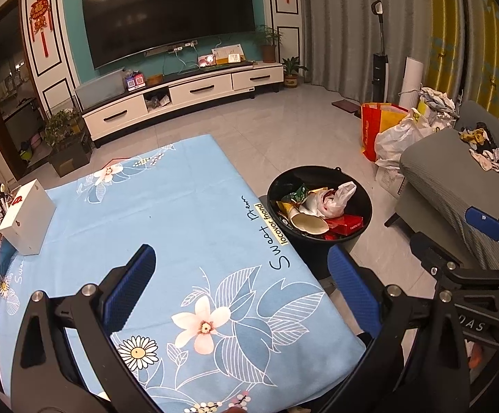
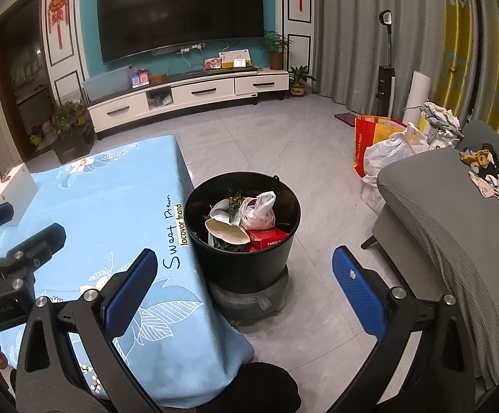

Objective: Collect trash

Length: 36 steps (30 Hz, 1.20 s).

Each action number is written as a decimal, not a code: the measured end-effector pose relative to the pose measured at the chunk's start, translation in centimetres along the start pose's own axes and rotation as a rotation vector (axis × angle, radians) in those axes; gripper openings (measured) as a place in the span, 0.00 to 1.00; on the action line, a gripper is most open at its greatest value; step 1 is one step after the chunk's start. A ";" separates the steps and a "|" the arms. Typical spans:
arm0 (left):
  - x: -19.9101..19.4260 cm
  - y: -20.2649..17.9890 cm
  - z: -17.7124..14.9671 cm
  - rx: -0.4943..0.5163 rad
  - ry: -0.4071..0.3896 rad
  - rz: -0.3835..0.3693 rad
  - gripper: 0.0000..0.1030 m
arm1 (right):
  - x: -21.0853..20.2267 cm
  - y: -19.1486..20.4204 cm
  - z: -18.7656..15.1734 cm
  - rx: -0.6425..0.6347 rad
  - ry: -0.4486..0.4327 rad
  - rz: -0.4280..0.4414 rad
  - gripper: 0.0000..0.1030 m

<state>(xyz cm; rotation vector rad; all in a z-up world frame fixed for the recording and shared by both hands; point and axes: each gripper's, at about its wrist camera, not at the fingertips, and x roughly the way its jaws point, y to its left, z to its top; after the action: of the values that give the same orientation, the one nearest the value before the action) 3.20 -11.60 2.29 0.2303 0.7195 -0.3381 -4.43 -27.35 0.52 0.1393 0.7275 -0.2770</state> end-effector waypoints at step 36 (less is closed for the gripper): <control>-0.1 0.4 0.2 0.007 -0.011 0.020 0.97 | -0.5 -0.2 0.1 -0.003 -0.014 -0.006 0.97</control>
<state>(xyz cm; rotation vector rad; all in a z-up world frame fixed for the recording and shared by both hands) 3.42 -11.24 2.56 0.2416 0.7045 -0.3231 -4.79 -27.45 0.96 0.1321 0.7143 -0.2820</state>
